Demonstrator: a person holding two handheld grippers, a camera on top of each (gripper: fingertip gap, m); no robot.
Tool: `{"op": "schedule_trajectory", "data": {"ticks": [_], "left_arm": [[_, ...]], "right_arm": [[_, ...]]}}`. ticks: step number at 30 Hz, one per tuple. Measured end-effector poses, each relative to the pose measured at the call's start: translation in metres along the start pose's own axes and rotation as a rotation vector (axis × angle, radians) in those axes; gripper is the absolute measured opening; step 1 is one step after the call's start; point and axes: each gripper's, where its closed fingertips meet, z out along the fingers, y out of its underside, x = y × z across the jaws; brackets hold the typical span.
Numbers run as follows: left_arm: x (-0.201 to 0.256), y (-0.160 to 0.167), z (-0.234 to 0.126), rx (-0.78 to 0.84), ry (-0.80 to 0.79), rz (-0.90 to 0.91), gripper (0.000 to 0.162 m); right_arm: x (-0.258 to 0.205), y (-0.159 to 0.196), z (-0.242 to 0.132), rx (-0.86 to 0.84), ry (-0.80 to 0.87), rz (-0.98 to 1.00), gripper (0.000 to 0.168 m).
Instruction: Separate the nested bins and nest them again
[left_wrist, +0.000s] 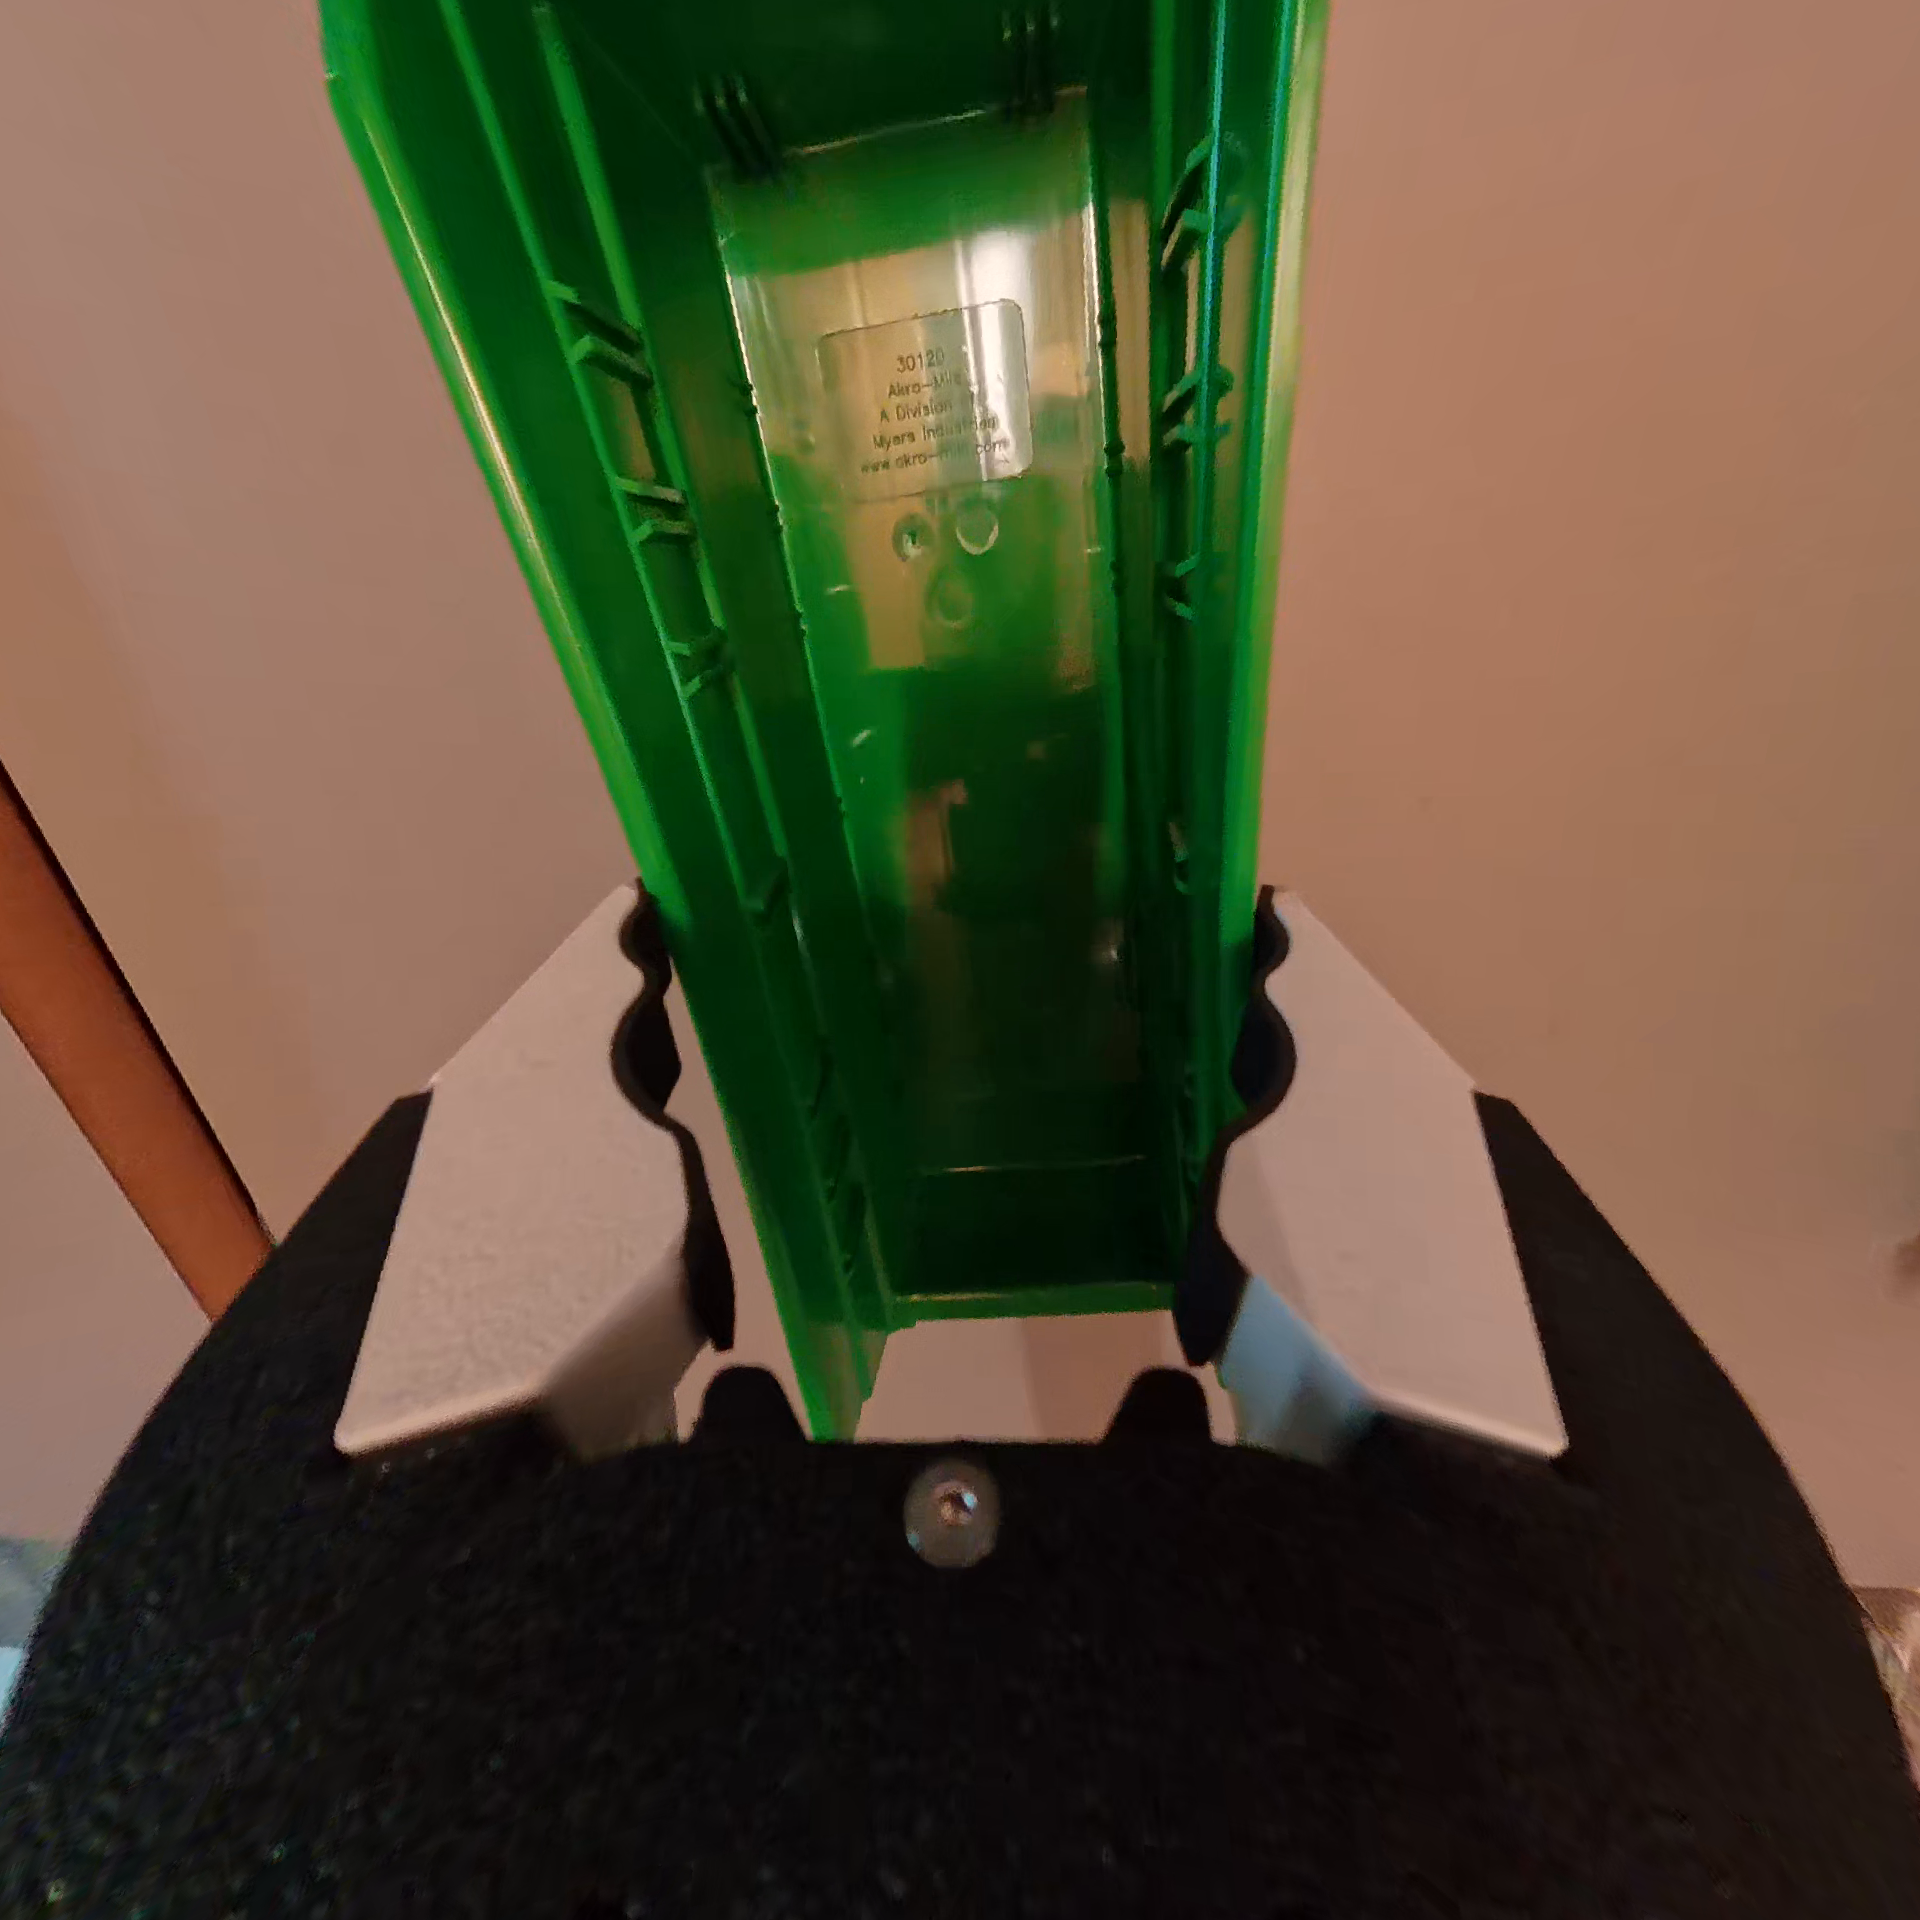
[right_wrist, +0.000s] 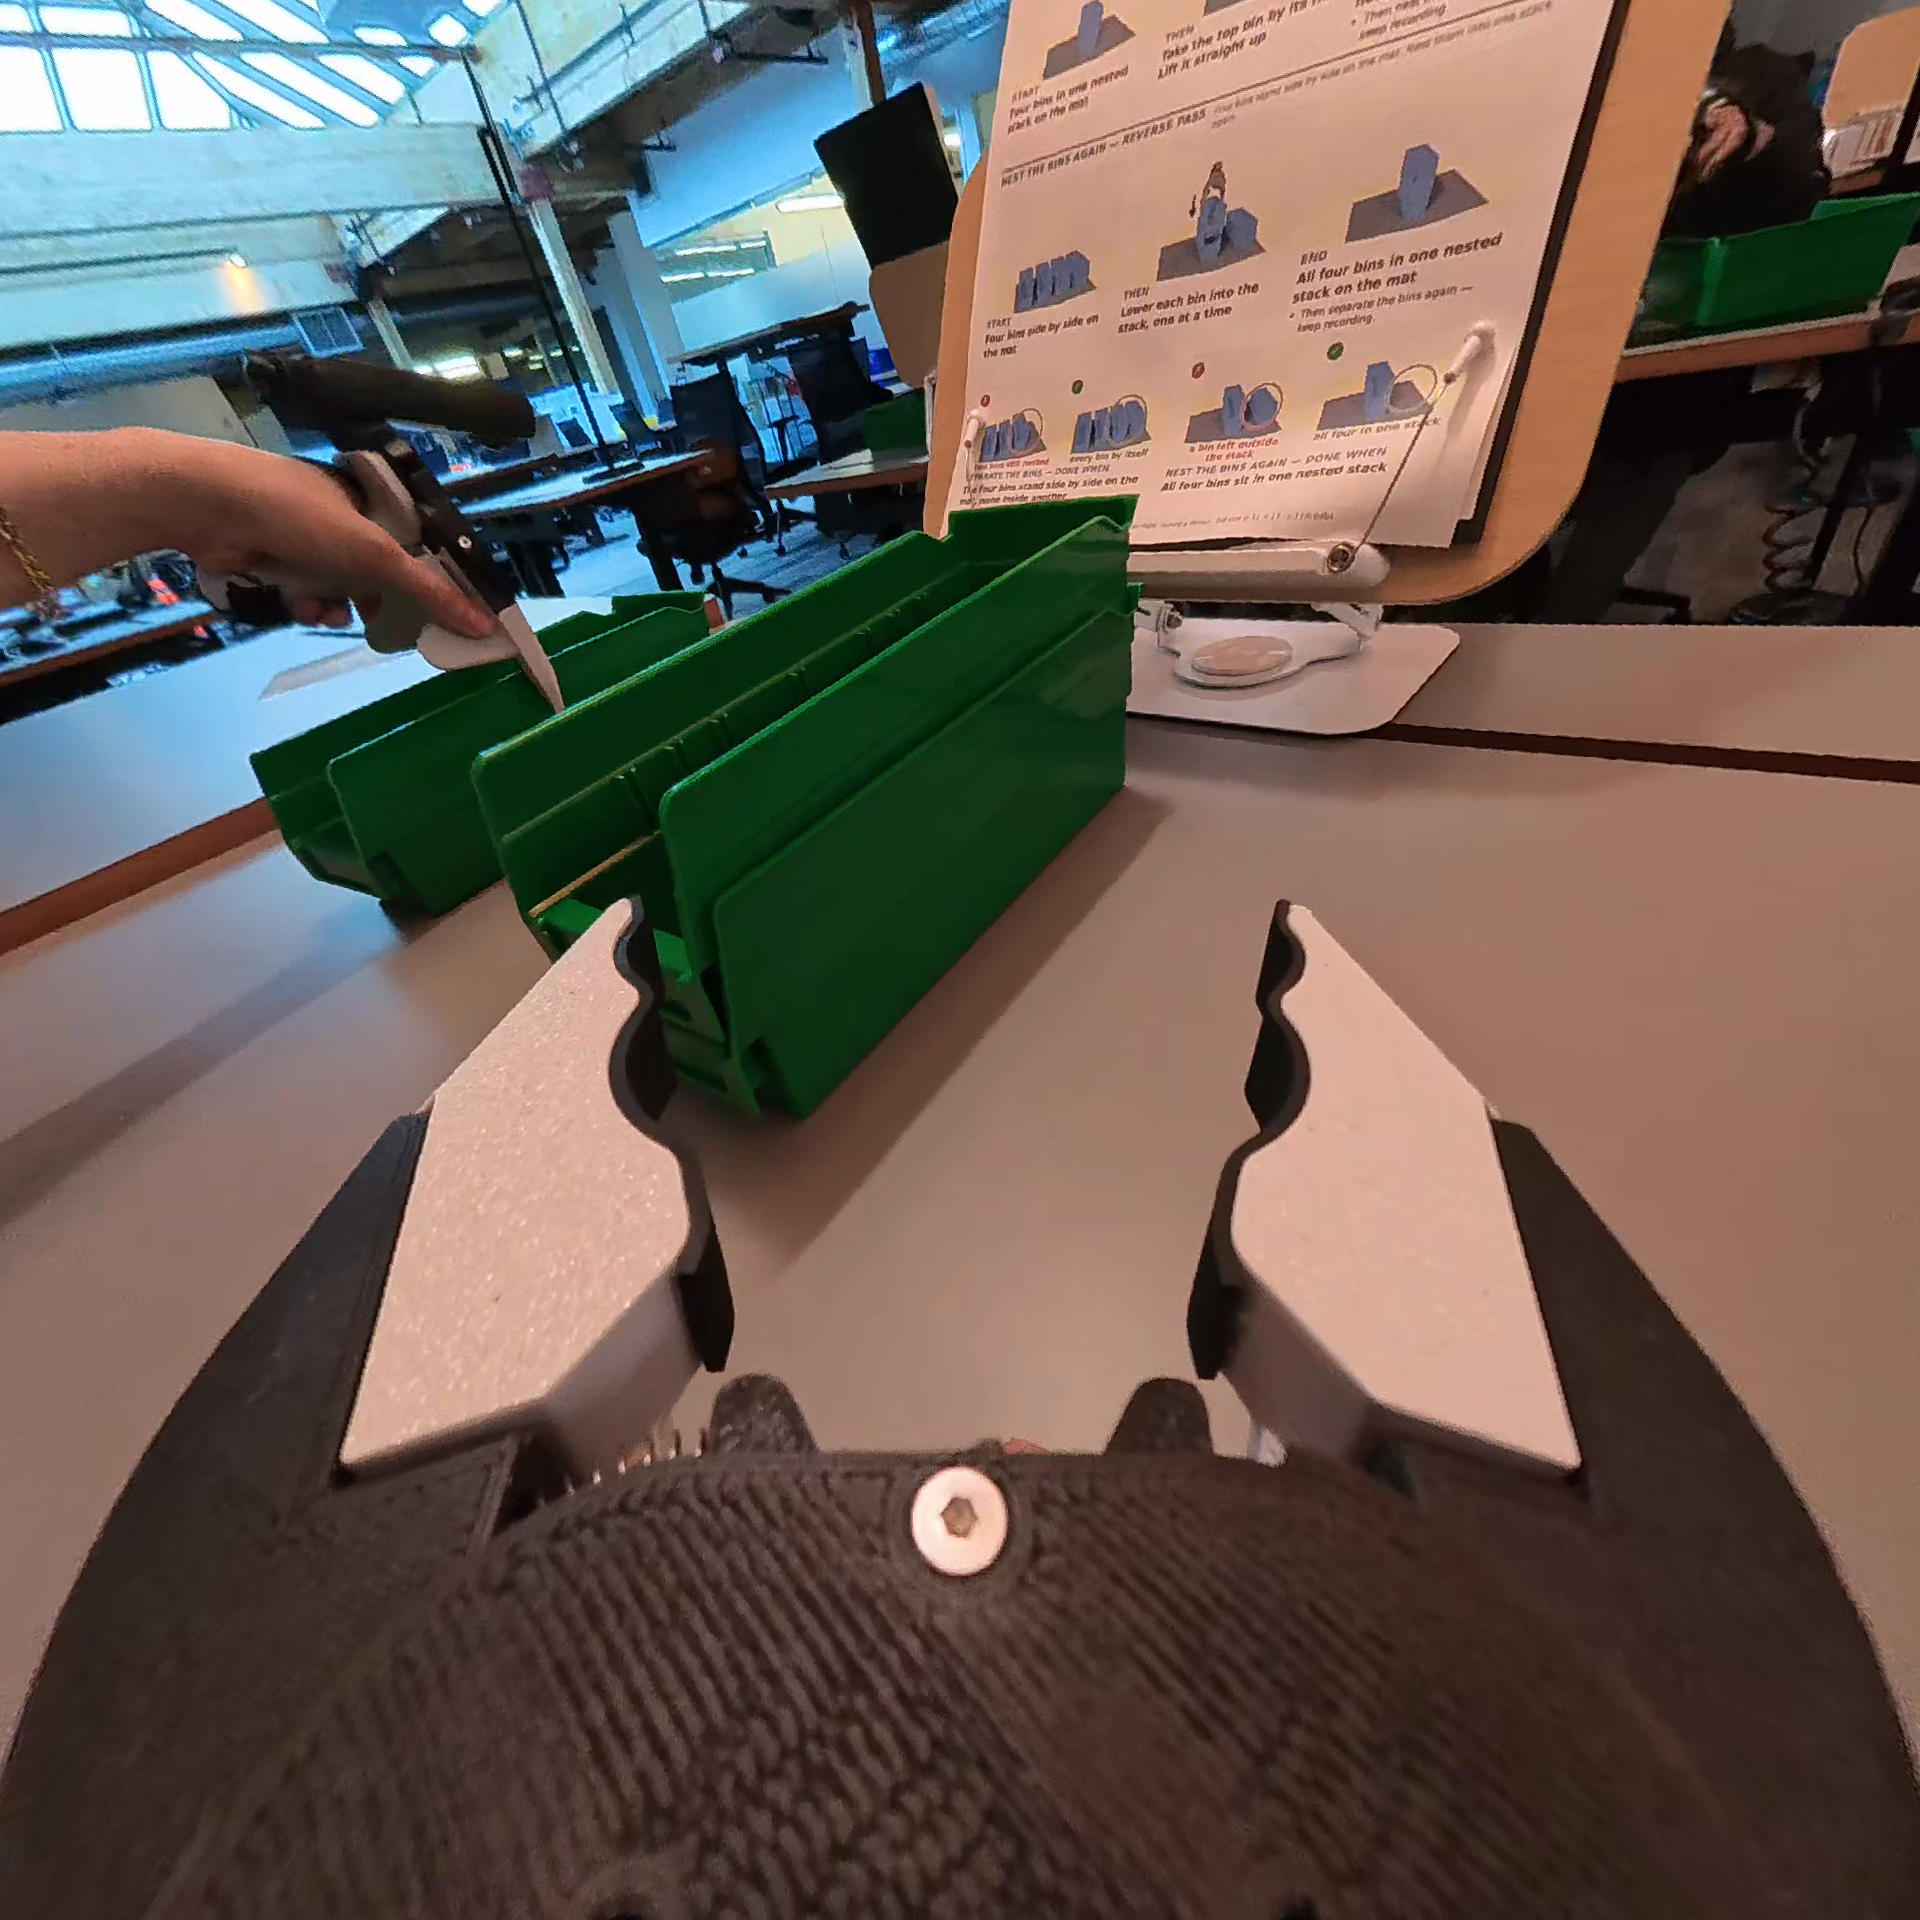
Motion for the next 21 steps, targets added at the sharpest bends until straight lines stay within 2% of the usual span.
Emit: {"op": "schedule_trajectory", "data": {"ticks": [4,9,15,21], "left_arm": [[0.004,0.003,-0.016,-0.009,-0.015,0.010,0.102],[0.032,0.002,-0.069,0.003,0.028,0.030,0.098],[0.113,-0.001,-0.142,0.004,0.131,0.106,0.097],[0.206,-0.021,-0.186,0.055,0.204,0.141,0.097]], "right_arm": [[0.004,-0.003,-0.003,0.006,0.011,-0.005,0.112],[0.006,-0.003,-0.009,-0.012,0.025,-0.082,0.111],[0.002,-0.005,-0.013,-0.004,0.031,-0.110,0.110],[-0.005,-0.001,-0.011,-0.012,0.046,-0.188,0.110]]}}
